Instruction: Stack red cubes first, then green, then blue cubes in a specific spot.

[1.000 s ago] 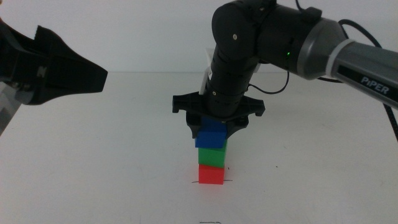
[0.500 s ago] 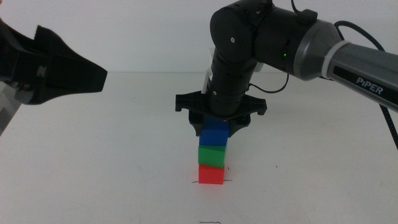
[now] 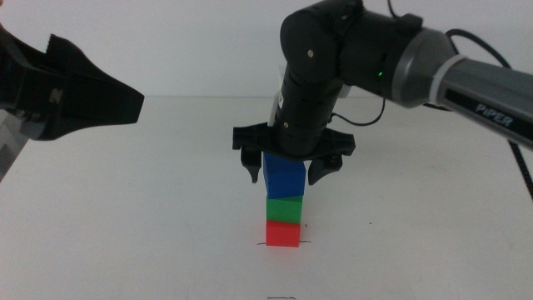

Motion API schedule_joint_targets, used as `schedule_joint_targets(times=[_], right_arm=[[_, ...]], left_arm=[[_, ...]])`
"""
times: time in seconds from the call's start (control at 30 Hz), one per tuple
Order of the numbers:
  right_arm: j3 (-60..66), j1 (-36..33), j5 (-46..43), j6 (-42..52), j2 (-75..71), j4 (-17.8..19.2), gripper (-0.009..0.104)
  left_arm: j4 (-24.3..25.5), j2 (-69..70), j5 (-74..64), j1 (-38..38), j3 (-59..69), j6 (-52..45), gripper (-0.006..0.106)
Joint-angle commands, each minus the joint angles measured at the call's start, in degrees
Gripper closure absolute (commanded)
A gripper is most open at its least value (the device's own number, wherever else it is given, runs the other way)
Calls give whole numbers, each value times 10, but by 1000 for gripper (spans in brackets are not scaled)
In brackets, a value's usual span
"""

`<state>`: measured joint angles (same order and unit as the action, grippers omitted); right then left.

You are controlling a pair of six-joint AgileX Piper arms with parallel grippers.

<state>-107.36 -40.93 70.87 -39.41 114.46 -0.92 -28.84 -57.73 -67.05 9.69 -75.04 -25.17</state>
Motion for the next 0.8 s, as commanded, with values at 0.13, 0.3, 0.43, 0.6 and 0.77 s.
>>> schedule_joint_targets(times=[0.13, 0.3, 0.43, 0.6, 0.77], right_arm=[[-14, 0, 33, 3, -96, 21, 4], [-14, 14, 32, 5, -156, 44, 4], [7, 60, 17, 55, -221, 47, 5], [107, 154, -79, 146, -324, 23, 5], [210, 252, -181, 241, -426, 14, 5]], left_arm=[[-26, 7, 30, -1, -13, 3, 7], [-26, 7, 30, -1, -13, 3, 7], [-26, 7, 30, -1, -13, 3, 7], [-26, 7, 30, -1, -13, 3, 7], [-26, 7, 30, -1, -13, 3, 7]])
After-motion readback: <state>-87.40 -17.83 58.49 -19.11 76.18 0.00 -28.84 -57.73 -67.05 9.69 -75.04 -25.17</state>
